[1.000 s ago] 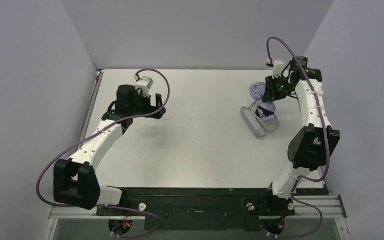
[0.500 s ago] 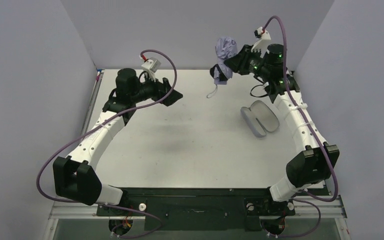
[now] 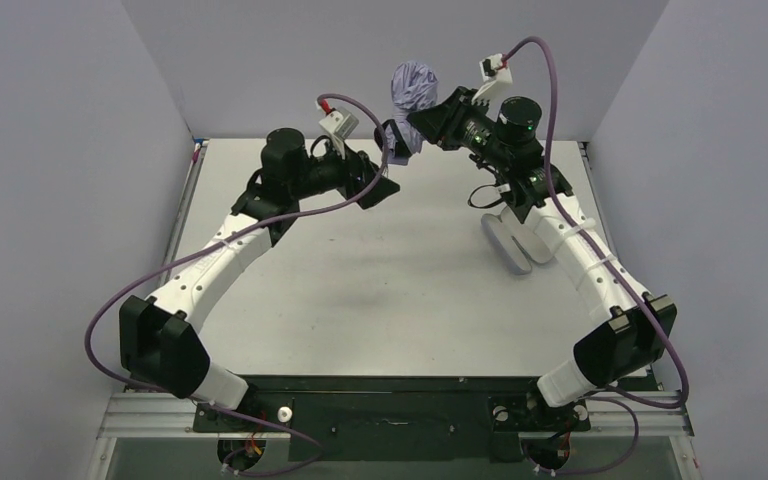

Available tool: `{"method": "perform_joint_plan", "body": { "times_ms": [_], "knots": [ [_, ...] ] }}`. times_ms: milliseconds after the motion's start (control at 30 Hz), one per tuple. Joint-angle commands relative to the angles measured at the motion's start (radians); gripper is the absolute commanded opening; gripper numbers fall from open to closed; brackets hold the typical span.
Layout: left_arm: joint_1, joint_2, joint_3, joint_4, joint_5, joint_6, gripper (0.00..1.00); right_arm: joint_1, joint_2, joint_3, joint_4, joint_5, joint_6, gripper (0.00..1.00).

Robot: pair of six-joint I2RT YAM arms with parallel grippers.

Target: Open the umbrella

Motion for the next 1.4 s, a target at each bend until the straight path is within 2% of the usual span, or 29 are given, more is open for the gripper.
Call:
{"method": "perform_joint_plan", "body": {
  "times_ms": [0,33,67,100,167,233,367,500,867,900,933,967,1000,1067,1167,1267,1300,1367],
  "knots": [
    [-0.027,0.017,0.036,0.008,-0.038,0.065,0.71,0.016,-0.090,-0.003,0.156,0.025,0.041,0.00],
    [-0.028,0.017,0.031,0.009,-0.040,0.066,0.66,0.017,-0.096,-0.004,0.156,0.026,0.042,0.00],
    [-0.030,0.015,0.025,0.012,-0.043,0.066,0.54,0.018,-0.098,-0.007,0.156,0.027,0.039,0.00],
    [-0.030,0.013,0.022,0.013,-0.044,0.065,0.48,0.017,-0.103,-0.006,0.154,0.032,0.036,0.00],
    [-0.032,0.007,0.012,0.016,-0.041,0.062,0.19,0.018,-0.109,-0.004,0.144,0.046,0.017,0.00],
    [-0.039,-0.001,0.005,-0.003,-0.049,0.068,0.01,0.016,-0.114,-0.001,0.139,0.062,-0.002,0.00],
    [-0.044,-0.028,-0.029,-0.010,-0.037,0.085,0.00,0.006,-0.118,0.003,0.144,0.080,-0.020,0.00],
    [-0.044,-0.056,-0.058,-0.084,-0.023,0.129,0.00,-0.014,-0.123,-0.001,0.144,0.066,-0.048,0.00],
    [-0.046,-0.111,-0.126,-0.174,0.004,0.214,0.00,-0.062,-0.144,-0.025,0.156,0.045,-0.022,0.00],
    [-0.045,-0.112,-0.119,-0.175,0.004,0.213,0.06,-0.063,-0.149,-0.029,0.160,0.042,-0.020,0.00],
    [-0.043,-0.113,-0.109,-0.176,0.008,0.211,0.28,-0.060,-0.150,-0.036,0.162,0.034,-0.019,0.00],
    [-0.041,-0.115,-0.102,-0.176,0.010,0.211,0.40,-0.058,-0.154,-0.040,0.167,0.029,-0.016,0.00],
    [-0.038,-0.118,-0.087,-0.178,0.013,0.211,0.60,-0.057,-0.157,-0.048,0.170,0.023,-0.017,0.00],
    [-0.029,-0.122,-0.059,-0.175,0.011,0.203,0.77,-0.051,-0.168,-0.061,0.171,0.023,-0.024,0.00],
    [-0.021,-0.124,-0.012,-0.174,-0.030,0.194,0.84,-0.033,-0.190,-0.079,0.149,0.081,-0.043,0.00],
    [-0.038,-0.127,0.034,-0.144,-0.213,0.194,0.87,0.016,-0.205,-0.082,0.068,0.223,-0.076,0.00],
    [-0.043,-0.128,0.039,-0.129,-0.289,0.192,0.88,0.029,-0.210,-0.080,0.054,0.314,-0.082,0.00],
    [-0.060,-0.121,0.058,-0.101,-0.364,0.205,0.90,0.074,-0.206,-0.069,-0.020,0.426,-0.099,0.00]
  ]
}}
